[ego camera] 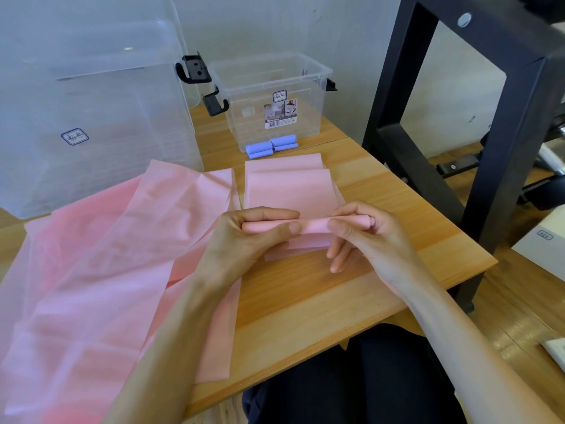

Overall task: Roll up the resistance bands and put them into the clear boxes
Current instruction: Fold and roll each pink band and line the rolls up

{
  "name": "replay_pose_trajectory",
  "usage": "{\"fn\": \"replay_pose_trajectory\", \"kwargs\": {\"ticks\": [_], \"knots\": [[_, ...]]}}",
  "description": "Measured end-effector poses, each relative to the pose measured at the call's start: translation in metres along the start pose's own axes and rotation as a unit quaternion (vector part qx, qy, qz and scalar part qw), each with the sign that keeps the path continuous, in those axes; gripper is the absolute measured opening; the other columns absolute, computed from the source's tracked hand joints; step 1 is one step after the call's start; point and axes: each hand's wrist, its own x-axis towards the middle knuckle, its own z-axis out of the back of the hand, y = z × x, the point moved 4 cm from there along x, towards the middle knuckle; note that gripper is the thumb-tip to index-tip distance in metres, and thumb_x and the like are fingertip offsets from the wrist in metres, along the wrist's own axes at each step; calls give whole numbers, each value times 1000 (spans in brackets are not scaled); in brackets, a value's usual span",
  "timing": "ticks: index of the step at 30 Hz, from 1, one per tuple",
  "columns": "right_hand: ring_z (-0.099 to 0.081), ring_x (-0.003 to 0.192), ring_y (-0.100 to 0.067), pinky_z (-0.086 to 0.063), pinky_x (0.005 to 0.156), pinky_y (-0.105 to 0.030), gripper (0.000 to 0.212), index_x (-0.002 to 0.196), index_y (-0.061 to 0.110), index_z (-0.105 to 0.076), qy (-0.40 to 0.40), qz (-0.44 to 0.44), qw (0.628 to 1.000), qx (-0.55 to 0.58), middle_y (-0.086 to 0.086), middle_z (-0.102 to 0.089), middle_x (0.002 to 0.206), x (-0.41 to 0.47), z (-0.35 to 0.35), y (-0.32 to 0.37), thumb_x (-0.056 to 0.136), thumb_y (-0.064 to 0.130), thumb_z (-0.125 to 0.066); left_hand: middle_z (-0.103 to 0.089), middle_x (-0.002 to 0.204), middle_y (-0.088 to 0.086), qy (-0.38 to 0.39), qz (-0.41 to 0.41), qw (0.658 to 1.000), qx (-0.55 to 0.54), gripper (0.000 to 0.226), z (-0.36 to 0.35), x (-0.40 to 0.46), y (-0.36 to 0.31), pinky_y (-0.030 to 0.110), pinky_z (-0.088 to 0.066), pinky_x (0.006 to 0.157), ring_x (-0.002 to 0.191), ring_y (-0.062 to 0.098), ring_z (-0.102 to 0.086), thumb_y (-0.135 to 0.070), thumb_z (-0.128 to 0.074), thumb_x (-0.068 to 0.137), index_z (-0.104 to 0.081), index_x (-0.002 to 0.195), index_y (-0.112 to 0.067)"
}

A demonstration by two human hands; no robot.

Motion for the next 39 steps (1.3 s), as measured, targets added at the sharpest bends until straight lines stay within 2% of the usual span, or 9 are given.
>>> {"fn": "replay_pose_trajectory", "kwargs": {"ticks": [4, 6, 14, 21, 26, 29, 31, 36, 39], "knots": [[-67, 54, -30, -57, 53, -36, 27, 100, 5, -61, 11, -7, 1000, 6, -18, -71, 74, 1, -2, 1, 83, 23, -69, -77, 82, 10, 2, 1, 1000, 0, 21, -1, 0, 0, 23, -58, 67, 73, 14, -71, -21, -80, 70, -79, 90, -14], [-68, 57, -30, -58, 55, -36, 30, 105, 6, -60, 21, -3, 1000, -1, -17, -72, 78, 1, -3, 1, 80, 20, -71, -76, 79, 15, -1, 13, 1000, -23, 19, -2, -1, 0, 23, -59, 64, 71, 16, -73, -18, -79, 71, -78, 89, -12], [-69, 59, -33, -58, 55, -39, 21, 96, 3, -64, 13, -3, 1000, -1, -19, -71, 76, 1, -4, 1, 88, 22, -65, -77, 89, 9, -17, -10, 1000, -8, 22, -1, 0, 0, 43, -57, 91, 80, 18, -69, -28, -83, 64, -82, 85, -22], [-65, 48, -29, -54, 46, -30, 31, 99, 6, -71, -13, -11, 1000, 16, -19, -69, 66, -1, -1, 1, 84, 33, -64, -77, 81, 4, 2, -5, 1000, 4, 26, -1, 0, -1, 31, -58, 81, 74, 13, -69, -28, -83, 60, -81, 85, -20], [-68, 56, -30, -57, 52, -34, 29, 108, 6, -62, 0, 6, 1000, 12, -17, -72, 77, 0, -1, 2, 83, 18, -70, -76, 81, 13, -3, 10, 1000, -17, 23, 0, 1, 0, 29, -60, 72, 77, 19, -73, -24, -82, 63, -80, 85, -15], [-66, 51, -30, -54, 47, -32, 18, 93, 5, -63, -2, 4, 1000, -3, -18, -70, 70, -1, 0, 2, 86, 20, -68, -77, 85, 7, 1, -8, 1000, 11, 29, 1, 1, 0, 26, -58, 76, 78, 16, -70, -28, -84, 61, -80, 88, -20], [-66, 50, -30, -54, 47, -32, 22, 88, 4, -62, -7, 2, 1000, -8, -19, -69, 68, -1, 0, 1, 86, 25, -67, -77, 87, 8, 8, -15, 1000, 13, 31, 1, 0, -1, 29, -58, 81, 80, 18, -70, -31, -85, 58, -81, 88, -21], [-69, 58, -30, -59, 55, -37, 26, 105, 8, -64, 5, 14, 1000, -4, -16, -73, 80, -1, -1, 3, 83, 21, -69, -77, 85, 7, -17, -15, 1000, 7, 24, 1, 0, -2, 34, -56, 84, 77, 16, -69, -31, -82, 64, -81, 86, -21], [-68, 54, -30, -57, 52, -35, 20, 101, 5, -66, 9, 15, 1000, -12, -15, -72, 74, -1, -1, 2, 86, 17, -67, -77, 95, 3, -12, -7, 1000, -12, 25, 0, 1, -1, 34, -57, 89, 89, 19, -71, -32, -79, 65, -81, 87, -21]]}}
